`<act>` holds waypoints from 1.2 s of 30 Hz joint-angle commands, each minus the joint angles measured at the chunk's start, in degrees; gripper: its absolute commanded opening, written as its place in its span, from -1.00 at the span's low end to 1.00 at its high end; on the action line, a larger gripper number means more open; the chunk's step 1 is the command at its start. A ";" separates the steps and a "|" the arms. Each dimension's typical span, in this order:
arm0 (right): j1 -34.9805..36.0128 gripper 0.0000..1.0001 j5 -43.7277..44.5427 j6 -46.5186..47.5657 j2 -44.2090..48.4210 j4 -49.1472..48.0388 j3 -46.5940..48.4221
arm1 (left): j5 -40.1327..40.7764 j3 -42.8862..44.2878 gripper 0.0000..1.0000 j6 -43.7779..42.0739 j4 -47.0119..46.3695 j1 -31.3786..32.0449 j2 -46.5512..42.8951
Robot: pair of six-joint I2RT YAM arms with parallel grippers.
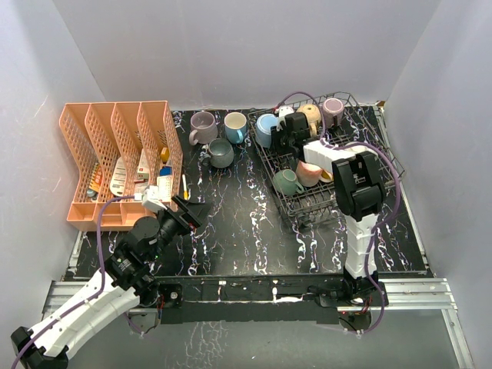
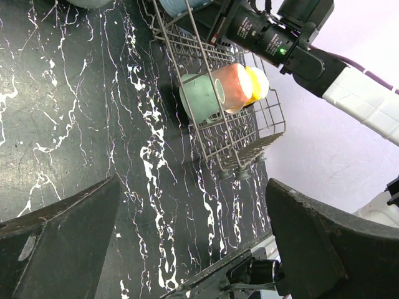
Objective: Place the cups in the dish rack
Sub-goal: Turn the cup upside down in the dish rack.
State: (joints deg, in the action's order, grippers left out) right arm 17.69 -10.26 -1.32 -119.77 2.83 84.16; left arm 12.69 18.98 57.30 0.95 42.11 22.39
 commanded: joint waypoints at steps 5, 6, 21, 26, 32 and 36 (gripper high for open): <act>1.61 -0.75 6.27 0.48 -0.13 -11.25 5.99 | -0.03 1.93 0.95 0.36 0.59 -0.21 -1.04; 1.64 -0.74 6.04 0.57 -0.35 -11.27 6.08 | -0.03 1.94 0.95 0.36 0.63 -0.19 -1.05; 1.82 -0.17 0.27 4.11 3.00 -8.24 5.17 | -0.11 3.52 0.95 0.32 2.54 -0.18 -0.61; 1.82 -0.08 -1.56 6.40 8.32 -6.31 2.56 | -0.33 4.59 0.95 -0.08 3.35 -0.26 -0.01; 1.82 -0.07 -4.33 10.28 16.09 -1.90 -0.80 | -1.12 4.68 0.95 -0.26 2.39 -0.21 0.45; 1.74 0.01 -14.59 18.39 23.21 4.01 -3.31 | -1.44 4.49 0.95 -0.35 1.34 -0.25 0.55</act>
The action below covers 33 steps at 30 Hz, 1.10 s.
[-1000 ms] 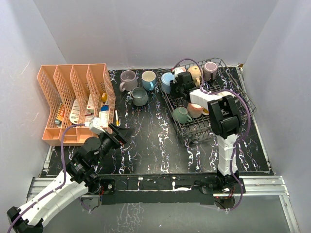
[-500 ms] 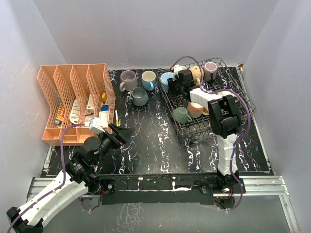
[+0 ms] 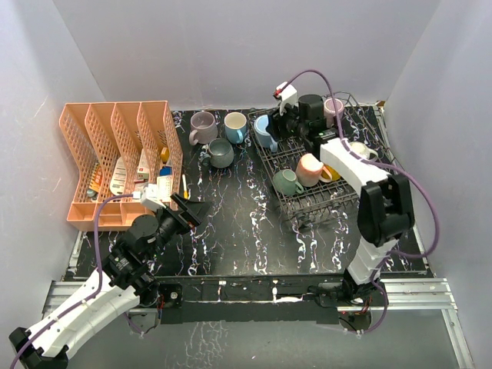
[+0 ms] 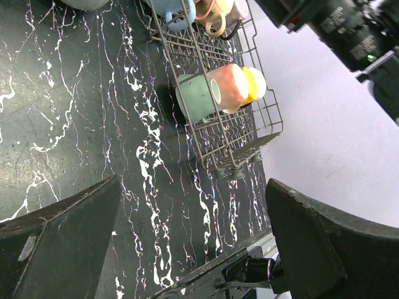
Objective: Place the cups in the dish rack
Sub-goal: Turn the cup upside down in the dish rack, then move the dish rack to the center of the board.
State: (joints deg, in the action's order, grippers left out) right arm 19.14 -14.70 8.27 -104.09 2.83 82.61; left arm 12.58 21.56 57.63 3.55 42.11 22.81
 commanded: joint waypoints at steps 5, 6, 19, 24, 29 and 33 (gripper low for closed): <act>0.27 0.10 -20.49 16.14 11.72 15.23 -2.37 | -2.00 1.43 0.95 -0.44 -3.36 -0.24 0.45; 0.29 0.10 -20.88 16.38 12.02 16.67 -2.44 | -2.25 1.34 0.95 -0.34 -3.70 -0.20 0.54; 0.37 0.11 -16.88 16.24 8.87 26.00 -3.01 | -3.72 0.00 0.95 1.49 -4.86 -0.22 -0.13; 0.37 0.11 -17.05 15.22 5.96 27.49 -2.16 | -3.80 -0.62 0.95 2.21 -4.15 -0.19 -1.58; 0.51 0.11 -16.76 14.58 2.44 28.14 -1.20 | -3.73 -0.82 0.95 2.58 -3.41 -0.23 -2.62; 0.55 0.11 -16.24 14.29 0.33 28.66 0.03 | -3.65 -0.89 0.95 2.68 -2.86 -0.22 -3.11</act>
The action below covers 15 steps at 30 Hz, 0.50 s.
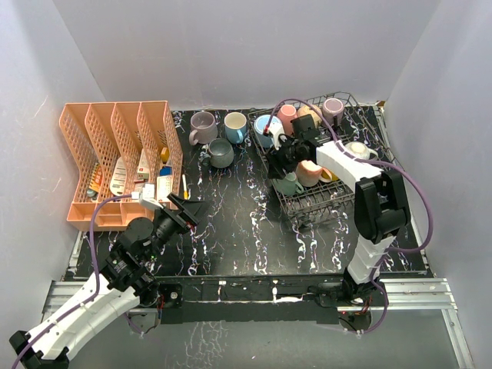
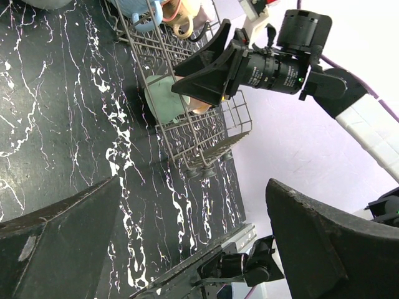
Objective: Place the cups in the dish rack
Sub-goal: Move the dish rack to the center of the board.
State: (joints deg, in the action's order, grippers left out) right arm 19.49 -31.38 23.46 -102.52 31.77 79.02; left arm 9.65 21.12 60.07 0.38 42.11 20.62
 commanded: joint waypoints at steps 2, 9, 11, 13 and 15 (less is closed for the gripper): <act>0.24 0.11 0.65 -0.89 -2.16 0.17 4.32 | -0.72 -0.55 0.95 0.31 0.35 -0.19 -1.10; 1.23 0.08 1.30 -0.89 -4.03 1.34 4.96 | -0.75 -0.82 0.94 0.68 0.47 -0.22 -1.37; 1.53 0.05 1.57 -0.92 -3.81 1.37 4.75 | -0.74 -0.91 0.95 0.75 0.50 -0.21 -1.45; 1.81 0.01 1.83 -0.92 -3.63 1.52 4.55 | -0.61 -1.02 0.95 0.82 0.51 -0.18 -1.46; 1.97 -0.03 2.18 -0.85 -3.27 1.52 4.33 | -0.52 -1.08 0.95 0.83 0.42 -0.20 -1.46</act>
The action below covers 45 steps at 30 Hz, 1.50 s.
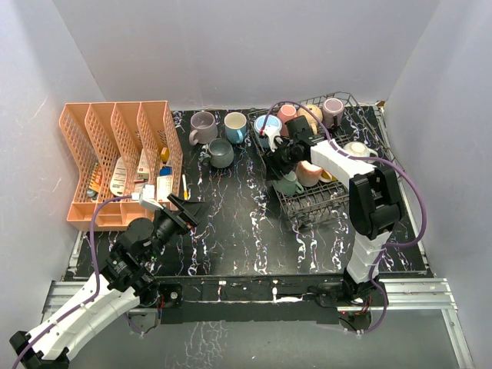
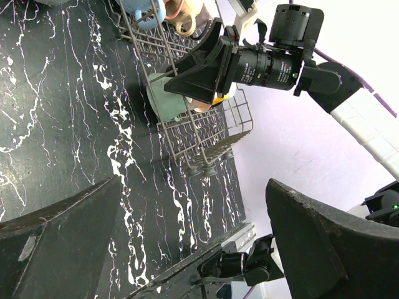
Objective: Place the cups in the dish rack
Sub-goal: Move the dish rack to the center of the board.
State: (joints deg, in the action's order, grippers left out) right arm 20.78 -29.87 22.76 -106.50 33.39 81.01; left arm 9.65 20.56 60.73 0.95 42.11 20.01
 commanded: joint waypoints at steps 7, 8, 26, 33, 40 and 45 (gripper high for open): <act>1.47 -0.29 1.40 -0.06 1.85 0.63 1.22 | -0.64 -0.52 0.95 0.18 -0.10 -0.24 -0.59; 1.74 -0.38 1.17 0.30 2.48 1.08 0.59 | -0.60 -0.47 0.95 0.27 0.08 -0.22 -0.67; 4.04 -0.67 -0.69 3.06 13.24 3.79 -9.33 | -0.47 -0.64 0.95 0.35 0.51 -0.20 -0.94; 4.38 -0.69 -2.38 4.42 17.69 5.33 -13.27 | -0.53 -0.48 0.95 0.22 -0.08 -0.19 -0.03; 5.18 -0.70 -7.24 9.24 21.56 9.10 -16.82 | -0.49 -0.28 0.95 0.18 -0.34 -0.21 0.46; 5.41 -0.71 -10.09 12.46 24.30 10.80 -18.94 | -0.62 -0.17 0.95 0.03 -0.80 -0.20 1.11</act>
State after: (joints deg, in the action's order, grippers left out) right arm 22.50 -23.66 33.21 -87.68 37.43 62.72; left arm 9.65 20.23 61.14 1.56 42.11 20.64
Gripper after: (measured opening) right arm 0.222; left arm 0.972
